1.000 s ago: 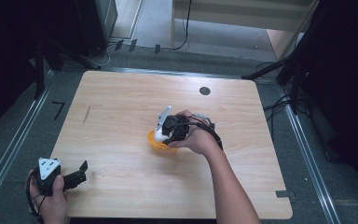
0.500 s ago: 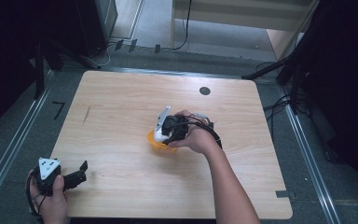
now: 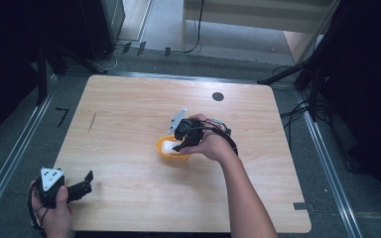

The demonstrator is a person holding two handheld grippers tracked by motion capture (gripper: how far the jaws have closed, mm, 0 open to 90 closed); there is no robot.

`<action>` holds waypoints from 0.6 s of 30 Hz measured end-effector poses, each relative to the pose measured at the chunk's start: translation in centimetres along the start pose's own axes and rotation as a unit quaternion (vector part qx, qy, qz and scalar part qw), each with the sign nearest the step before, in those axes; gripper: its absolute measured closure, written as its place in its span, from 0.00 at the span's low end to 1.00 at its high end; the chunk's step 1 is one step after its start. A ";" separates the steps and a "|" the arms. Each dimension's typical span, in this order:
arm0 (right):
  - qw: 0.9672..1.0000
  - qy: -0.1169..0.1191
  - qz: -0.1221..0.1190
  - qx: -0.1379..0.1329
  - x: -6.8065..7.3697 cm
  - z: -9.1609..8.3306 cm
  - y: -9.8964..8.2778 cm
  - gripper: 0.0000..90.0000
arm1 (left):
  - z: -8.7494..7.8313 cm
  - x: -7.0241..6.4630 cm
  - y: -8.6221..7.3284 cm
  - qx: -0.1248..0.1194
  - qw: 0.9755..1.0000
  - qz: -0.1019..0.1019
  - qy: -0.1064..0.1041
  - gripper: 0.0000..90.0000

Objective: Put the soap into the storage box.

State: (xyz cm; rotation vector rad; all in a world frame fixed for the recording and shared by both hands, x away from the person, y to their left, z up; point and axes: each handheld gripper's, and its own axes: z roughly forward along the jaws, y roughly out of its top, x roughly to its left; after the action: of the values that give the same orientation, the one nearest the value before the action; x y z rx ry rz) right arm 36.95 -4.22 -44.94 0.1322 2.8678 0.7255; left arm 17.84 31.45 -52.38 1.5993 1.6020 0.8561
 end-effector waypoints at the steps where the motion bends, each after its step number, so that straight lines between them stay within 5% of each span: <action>1: 1.000 0.000 0.000 -0.001 0.0 -0.1 -0.1 0.50 | 0.0 0.0 0.0 0.000 1.000 0.000 0.000 0.00; 18: 0.999 -0.020 0.041 -0.013 0.0 -2.2 -3.0 0.47 | 0.0 -0.1 0.0 0.000 1.000 0.004 0.001 0.00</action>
State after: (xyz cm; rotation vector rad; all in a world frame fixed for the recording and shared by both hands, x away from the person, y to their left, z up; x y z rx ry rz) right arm 36.42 -7.93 -44.44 0.2575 2.8290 0.7657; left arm 17.84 31.35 -52.38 1.6056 1.5993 0.8620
